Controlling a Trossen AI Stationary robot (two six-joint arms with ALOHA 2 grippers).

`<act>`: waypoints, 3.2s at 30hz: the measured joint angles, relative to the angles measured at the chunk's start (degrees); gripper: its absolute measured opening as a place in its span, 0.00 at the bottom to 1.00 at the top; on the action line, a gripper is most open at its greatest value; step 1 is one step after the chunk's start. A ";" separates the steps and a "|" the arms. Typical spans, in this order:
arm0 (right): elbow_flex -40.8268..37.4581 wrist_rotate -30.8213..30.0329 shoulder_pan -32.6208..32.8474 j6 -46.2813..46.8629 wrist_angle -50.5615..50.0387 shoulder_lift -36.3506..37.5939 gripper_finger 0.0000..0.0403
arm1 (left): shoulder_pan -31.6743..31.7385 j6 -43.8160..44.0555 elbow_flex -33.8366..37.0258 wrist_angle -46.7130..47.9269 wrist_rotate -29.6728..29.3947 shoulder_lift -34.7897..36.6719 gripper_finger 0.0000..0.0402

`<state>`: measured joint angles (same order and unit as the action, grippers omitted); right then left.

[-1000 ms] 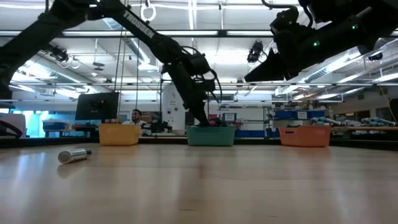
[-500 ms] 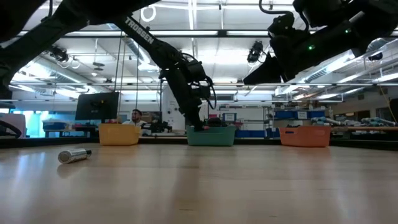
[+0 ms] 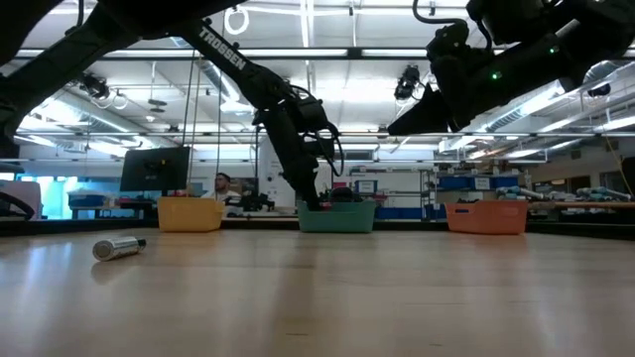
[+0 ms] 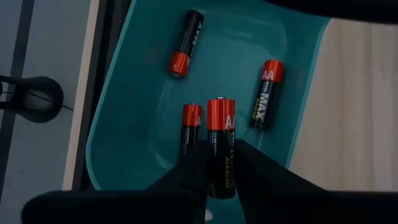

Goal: Sort batteries
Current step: Put the red battery into the green bin, then put the brown battery into the orange bin

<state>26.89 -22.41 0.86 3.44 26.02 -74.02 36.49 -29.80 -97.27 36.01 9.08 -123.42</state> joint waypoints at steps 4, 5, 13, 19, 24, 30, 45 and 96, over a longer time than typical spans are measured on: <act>0.00 0.01 0.00 0.46 0.00 0.00 0.03 | -0.09 0.27 0.00 0.00 -0.02 0.00 0.20; 0.00 0.01 0.00 0.76 0.00 0.00 0.03 | -0.09 0.29 0.00 -0.03 -0.13 0.00 0.20; 0.00 0.02 0.07 0.90 -0.02 0.00 0.03 | -0.11 -1.42 0.02 -0.05 -0.95 0.00 0.20; 0.00 0.02 0.07 0.90 -0.37 0.00 0.03 | 0.94 -2.14 0.07 -1.61 -1.60 -1.06 0.11; 0.02 0.04 0.07 1.09 -0.66 0.00 0.03 | 1.18 -3.29 0.07 -0.89 -0.54 -1.79 0.11; 0.02 0.04 0.07 1.18 -0.76 0.00 0.03 | 1.18 -4.72 0.09 -0.51 -0.42 -1.79 0.15; 0.02 0.04 0.02 1.36 -1.52 0.11 0.03 | 0.75 -4.56 0.07 -0.26 -4.56 -1.52 0.30; 17.74 22.08 33.31 36.93 -66.79 -13.37 0.32 | -24.58 18.21 64.15 -60.49 -10.60 50.93 0.02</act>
<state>44.63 -0.33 34.17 40.37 -40.77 -87.39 11.91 -11.60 -33.12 -24.47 -1.52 -72.49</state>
